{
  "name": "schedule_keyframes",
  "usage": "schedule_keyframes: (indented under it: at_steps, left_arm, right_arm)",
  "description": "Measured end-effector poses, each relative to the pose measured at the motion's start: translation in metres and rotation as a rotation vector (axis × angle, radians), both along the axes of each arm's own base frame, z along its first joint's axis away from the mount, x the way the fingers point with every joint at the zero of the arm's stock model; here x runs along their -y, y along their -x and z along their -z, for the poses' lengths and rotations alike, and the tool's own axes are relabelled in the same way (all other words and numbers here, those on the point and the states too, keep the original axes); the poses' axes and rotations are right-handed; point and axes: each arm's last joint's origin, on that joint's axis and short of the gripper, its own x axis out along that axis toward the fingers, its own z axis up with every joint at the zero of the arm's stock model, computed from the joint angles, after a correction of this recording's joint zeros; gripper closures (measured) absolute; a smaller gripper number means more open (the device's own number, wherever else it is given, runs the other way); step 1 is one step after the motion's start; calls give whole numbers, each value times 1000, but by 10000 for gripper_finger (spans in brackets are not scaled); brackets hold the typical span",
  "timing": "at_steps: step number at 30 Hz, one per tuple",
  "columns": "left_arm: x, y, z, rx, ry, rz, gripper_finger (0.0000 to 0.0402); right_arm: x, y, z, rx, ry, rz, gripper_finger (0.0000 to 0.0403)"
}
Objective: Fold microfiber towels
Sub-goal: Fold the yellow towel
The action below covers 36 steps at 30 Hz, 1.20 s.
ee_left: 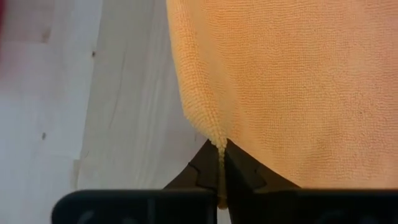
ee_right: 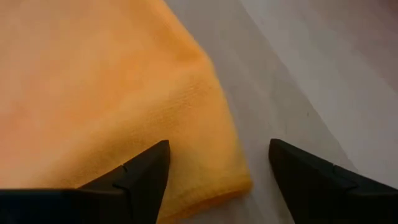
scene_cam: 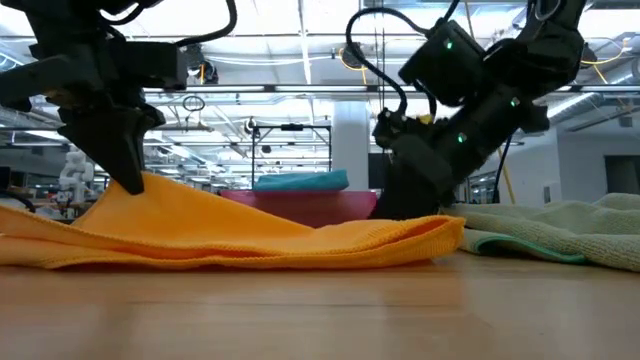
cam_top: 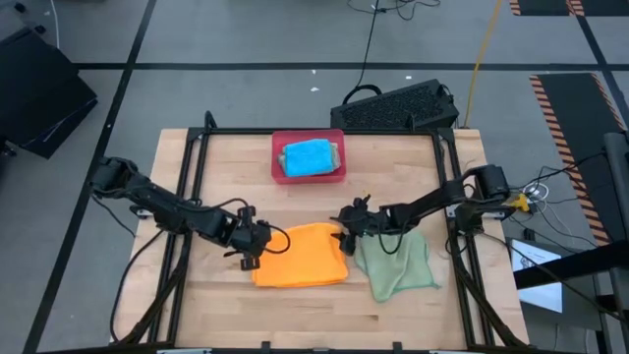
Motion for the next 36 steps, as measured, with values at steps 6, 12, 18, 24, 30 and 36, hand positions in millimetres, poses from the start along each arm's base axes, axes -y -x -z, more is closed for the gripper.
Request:
schedule_keyframes:
  at_steps: [6,12,18,24,30,36]
  left_arm:
    - [2,-1,-1,19,-15,-2,391]
    - [5,0,-1,36,-28,3,386]
    - [9,1,-2,71,-96,-11,393]
    - [16,4,-3,113,-152,-17,397]
    - [32,10,-4,154,-166,17,390]
    - [58,21,-6,200,-131,98,395]
  right_arm:
    - [-1,-2,8,-4,-15,-15,208]
    - [-1,-1,7,-17,-12,-33,339]
    - [-6,1,-4,-7,20,-138,391]
    - [-15,5,-25,42,139,-201,398]
    - [-36,13,-36,47,316,-200,399]
    - [-59,19,-38,55,390,-273,399]
